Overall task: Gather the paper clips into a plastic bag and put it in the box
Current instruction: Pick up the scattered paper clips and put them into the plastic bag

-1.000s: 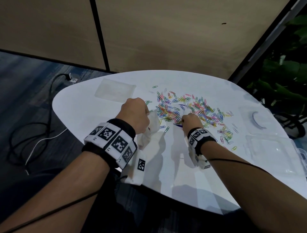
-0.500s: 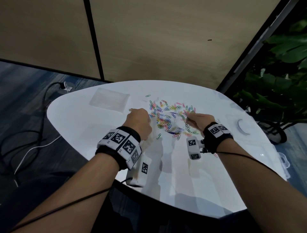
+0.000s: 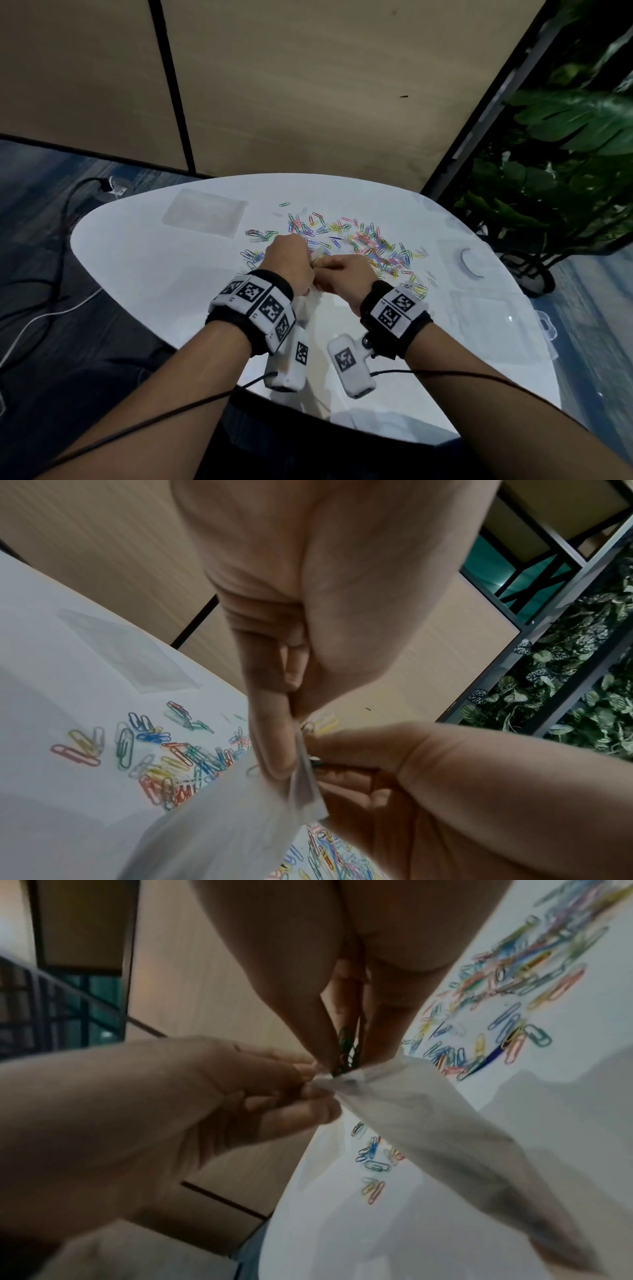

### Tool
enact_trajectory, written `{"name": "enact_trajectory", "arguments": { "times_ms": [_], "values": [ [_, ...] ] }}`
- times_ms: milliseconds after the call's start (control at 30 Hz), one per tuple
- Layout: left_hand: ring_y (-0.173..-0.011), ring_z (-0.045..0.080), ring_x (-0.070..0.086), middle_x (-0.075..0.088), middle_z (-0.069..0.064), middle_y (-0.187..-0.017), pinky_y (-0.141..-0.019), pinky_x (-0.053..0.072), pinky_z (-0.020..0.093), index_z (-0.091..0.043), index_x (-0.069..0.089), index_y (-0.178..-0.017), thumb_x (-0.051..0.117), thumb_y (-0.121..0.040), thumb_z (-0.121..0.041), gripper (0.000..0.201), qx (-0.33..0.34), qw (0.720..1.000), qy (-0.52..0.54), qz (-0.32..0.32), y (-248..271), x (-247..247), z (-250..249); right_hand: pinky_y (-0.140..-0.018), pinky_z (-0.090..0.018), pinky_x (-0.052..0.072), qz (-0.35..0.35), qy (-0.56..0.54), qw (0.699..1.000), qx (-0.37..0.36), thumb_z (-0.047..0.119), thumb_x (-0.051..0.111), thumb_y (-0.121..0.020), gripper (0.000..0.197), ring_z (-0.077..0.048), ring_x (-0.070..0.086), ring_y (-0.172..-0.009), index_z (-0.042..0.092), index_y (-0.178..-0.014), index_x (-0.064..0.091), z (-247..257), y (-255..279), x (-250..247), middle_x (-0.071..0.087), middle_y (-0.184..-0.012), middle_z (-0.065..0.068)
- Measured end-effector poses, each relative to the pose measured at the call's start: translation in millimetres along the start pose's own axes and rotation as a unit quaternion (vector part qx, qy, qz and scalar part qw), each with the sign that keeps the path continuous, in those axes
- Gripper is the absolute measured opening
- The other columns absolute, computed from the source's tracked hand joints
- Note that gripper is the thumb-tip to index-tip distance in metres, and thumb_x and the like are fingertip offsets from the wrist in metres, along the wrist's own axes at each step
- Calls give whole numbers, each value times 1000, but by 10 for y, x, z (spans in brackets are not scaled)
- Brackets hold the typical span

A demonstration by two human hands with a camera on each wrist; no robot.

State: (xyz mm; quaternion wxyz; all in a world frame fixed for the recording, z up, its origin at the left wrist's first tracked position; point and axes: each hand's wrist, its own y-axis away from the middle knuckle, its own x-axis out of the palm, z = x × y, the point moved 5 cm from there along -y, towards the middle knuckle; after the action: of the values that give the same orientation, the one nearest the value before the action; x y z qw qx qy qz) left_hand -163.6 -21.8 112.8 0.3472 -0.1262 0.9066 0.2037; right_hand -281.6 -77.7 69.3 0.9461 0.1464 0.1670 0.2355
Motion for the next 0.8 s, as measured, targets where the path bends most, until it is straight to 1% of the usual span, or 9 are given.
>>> {"name": "enact_trajectory", "arguments": {
  "times_ms": [67,133,233,333,467,600,667,733,800],
  "values": [
    [-87,37,77,76,20,-95,-81,65,43,-6,78,-90,62,-86,-1,17,4,1000,5,7,-11,23,-5,-77,-34,60,-10,109,993,-38,11,75,-73,8,-25,70,-71,19,-71,78,27,-2,-11,73,-73,-7],
    [-82,35,77,77,19,-88,-79,66,43,-7,79,-86,61,-87,0,19,8,1000,5,13,-23,45,-6,-62,-18,51,-32,227,968,-106,8,67,-79,13,-17,63,-63,13,-81,79,115,18,9,71,-70,-6],
    [-73,30,79,78,18,-82,-74,67,41,-5,78,-87,58,-90,2,21,9,1000,11,15,-30,47,-1,-59,-17,42,-29,309,934,-177,3,59,-82,21,-18,57,-61,10,-79,78,218,50,59,71,-70,-10],
    [-70,31,79,77,21,-83,-72,67,42,-2,77,-85,57,-91,5,22,11,1000,13,20,-29,50,-10,-52,-9,34,11,334,929,-161,-3,55,-80,28,-15,51,-60,10,-86,79,188,33,70,70,-73,-8],
    [-75,32,79,77,22,-84,-75,66,44,-8,67,-68,60,-87,6,25,13,1000,-6,17,-43,61,-33,-62,-22,45,76,339,925,-155,-8,51,-80,34,-19,59,-66,10,-91,77,245,105,34,69,-77,-5],
    [-86,36,77,77,22,-95,-81,65,44,0,75,-93,60,-89,5,16,8,1000,-9,13,-35,60,-49,-67,-31,60,32,134,988,-71,-12,48,-85,33,-22,69,-70,7,-90,74,158,-2,-403,72,-81,-9],
    [-85,35,77,77,20,-97,-81,65,44,3,76,-97,57,-89,5,20,10,1000,-21,18,-32,57,-47,-65,-33,61,-24,152,988,-8,-4,60,-86,24,-24,69,-76,14,-96,72,-79,-151,-801,70,-91,-7],
    [-86,36,77,76,20,-102,-82,65,44,3,74,-92,57,-89,4,18,11,999,-29,19,-27,38,-41,-69,-34,62,-63,295,947,108,10,75,-77,45,-24,68,-90,20,-118,62,-498,-277,-1273,63,-115,-5],
    [-89,37,76,74,20,-108,-84,64,44,0,74,-99,58,-91,2,19,10,999,-33,17,-20,20,-31,-84,-47,58,-73,450,856,245,30,88,-53,102,-34,62,-109,22,-141,37,-1051,-352,-1738,47,-138,-13]
  ]
}}
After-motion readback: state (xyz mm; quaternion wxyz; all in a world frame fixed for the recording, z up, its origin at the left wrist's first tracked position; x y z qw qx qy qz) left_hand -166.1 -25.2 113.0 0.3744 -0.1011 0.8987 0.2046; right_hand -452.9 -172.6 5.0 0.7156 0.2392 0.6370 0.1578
